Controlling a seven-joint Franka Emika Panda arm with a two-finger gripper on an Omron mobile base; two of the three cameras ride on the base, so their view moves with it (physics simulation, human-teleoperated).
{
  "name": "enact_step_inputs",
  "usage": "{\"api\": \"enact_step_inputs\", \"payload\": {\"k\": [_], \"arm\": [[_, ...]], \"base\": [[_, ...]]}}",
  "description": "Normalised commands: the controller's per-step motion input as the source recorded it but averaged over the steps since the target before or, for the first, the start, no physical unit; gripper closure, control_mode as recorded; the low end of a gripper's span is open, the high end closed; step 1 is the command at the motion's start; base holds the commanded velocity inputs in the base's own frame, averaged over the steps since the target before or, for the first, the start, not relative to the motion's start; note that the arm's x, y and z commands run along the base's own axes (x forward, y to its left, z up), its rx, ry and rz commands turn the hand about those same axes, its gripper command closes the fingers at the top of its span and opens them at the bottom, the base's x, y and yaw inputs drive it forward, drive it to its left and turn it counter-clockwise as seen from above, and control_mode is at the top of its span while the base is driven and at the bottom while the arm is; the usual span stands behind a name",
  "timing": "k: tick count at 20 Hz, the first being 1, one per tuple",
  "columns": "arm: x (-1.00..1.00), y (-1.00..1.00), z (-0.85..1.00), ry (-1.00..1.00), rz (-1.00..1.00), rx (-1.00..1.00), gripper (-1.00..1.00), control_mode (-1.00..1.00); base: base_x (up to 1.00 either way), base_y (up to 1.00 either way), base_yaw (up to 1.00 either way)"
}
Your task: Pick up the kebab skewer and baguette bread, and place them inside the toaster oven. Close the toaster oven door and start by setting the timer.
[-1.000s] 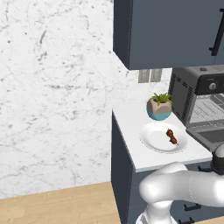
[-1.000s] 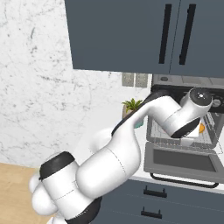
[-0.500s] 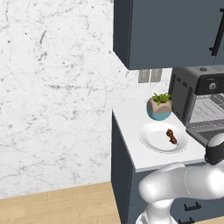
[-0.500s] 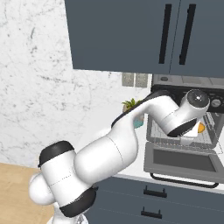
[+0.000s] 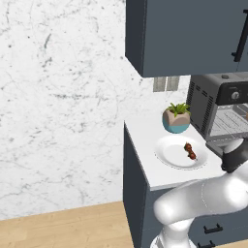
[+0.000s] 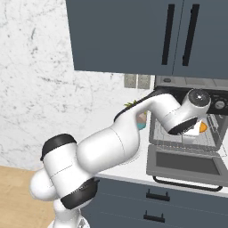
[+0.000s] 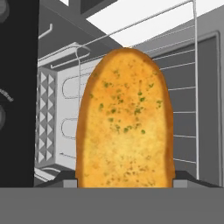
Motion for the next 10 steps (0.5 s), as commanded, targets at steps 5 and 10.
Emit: {"api": "enact_step_inputs", "payload": {"k": [5,10], "arm": [[0.13,0.00,0.00,0.00,0.00,0.00,1.00,-1.00],[0.07,0.00,-0.02,-0.01,0.00,0.00,1.00,-1.00]], "base": [[0.00,0.00,0.00],[0.00,0.00,0.00]]}}
